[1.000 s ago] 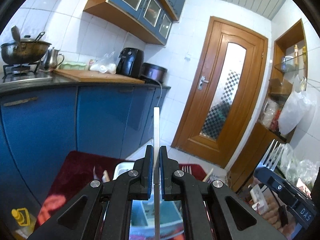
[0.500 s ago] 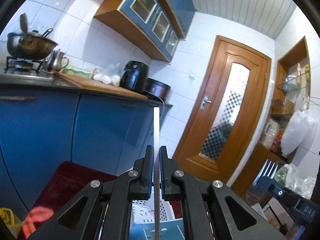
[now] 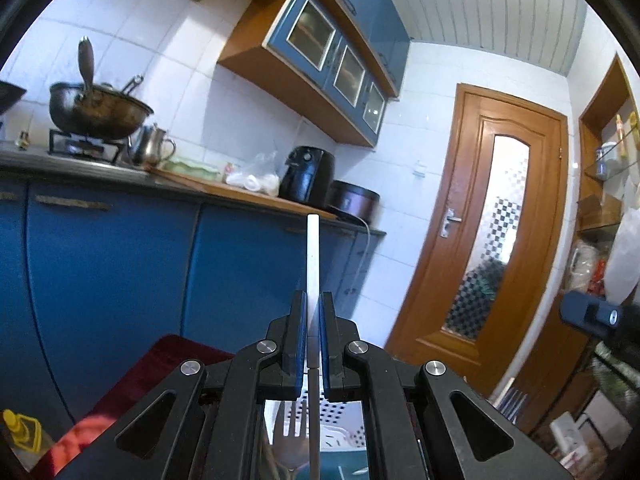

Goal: Organize utensils
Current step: 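Lower the fork into the holder with the right tool while the left tool inserts its fork, then open both tools and withdraw them from the holder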

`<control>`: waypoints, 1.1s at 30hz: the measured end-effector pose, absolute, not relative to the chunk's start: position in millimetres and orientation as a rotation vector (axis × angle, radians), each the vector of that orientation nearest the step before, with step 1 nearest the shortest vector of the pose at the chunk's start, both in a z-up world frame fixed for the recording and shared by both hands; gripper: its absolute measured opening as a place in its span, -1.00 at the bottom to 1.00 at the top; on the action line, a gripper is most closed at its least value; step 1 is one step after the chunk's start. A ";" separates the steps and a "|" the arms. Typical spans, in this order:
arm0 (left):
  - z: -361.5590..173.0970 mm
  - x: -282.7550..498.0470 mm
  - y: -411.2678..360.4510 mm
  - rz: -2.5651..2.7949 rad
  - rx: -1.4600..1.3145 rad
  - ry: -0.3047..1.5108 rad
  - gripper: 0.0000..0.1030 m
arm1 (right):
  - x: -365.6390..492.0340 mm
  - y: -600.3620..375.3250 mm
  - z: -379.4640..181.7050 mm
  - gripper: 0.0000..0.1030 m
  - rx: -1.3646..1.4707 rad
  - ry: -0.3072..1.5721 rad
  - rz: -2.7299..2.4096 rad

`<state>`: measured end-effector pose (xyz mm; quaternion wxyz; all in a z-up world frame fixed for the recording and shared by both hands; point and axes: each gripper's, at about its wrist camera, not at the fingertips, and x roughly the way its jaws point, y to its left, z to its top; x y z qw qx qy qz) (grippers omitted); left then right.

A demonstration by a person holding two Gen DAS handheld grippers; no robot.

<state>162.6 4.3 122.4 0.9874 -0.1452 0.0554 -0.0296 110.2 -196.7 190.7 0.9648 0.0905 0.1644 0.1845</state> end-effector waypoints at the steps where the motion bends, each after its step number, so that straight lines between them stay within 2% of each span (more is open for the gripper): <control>1: 120.3 161.2 2.1 -0.050 -0.278 0.103 -0.89 | 110.3 -195.8 191.7 -0.92 0.181 0.329 0.374; 12: 103.6 146.5 -17.9 -0.015 -0.151 0.066 -0.89 | 114.3 -199.2 182.4 -0.92 0.166 0.352 0.373; 18: 93.4 145.7 -15.3 -0.007 -0.156 0.111 -0.87 | 115.2 -212.5 167.4 -0.92 0.196 0.417 0.375; 21: 91.4 143.3 -12.9 -0.014 -0.157 0.136 -0.74 | 114.1 -219.5 160.0 -0.91 0.211 0.440 0.370; 23: 91.4 140.9 -11.2 -0.021 -0.161 0.149 -0.43 | 112.8 -224.7 155.7 -0.91 0.215 0.456 0.363; 25: 91.8 137.0 -9.8 -0.031 -0.166 0.155 -0.30 | 110.4 -230.5 151.9 -0.91 0.224 0.470 0.352; 30: 96.4 126.8 -6.0 -0.041 -0.171 0.171 -0.29 | 104.0 -247.6 141.4 -0.88 0.247 0.513 0.315; 33: 100.0 120.5 -2.7 -0.052 -0.180 0.185 -0.29 | 100.5 -257.8 133.4 -0.74 0.270 0.545 0.294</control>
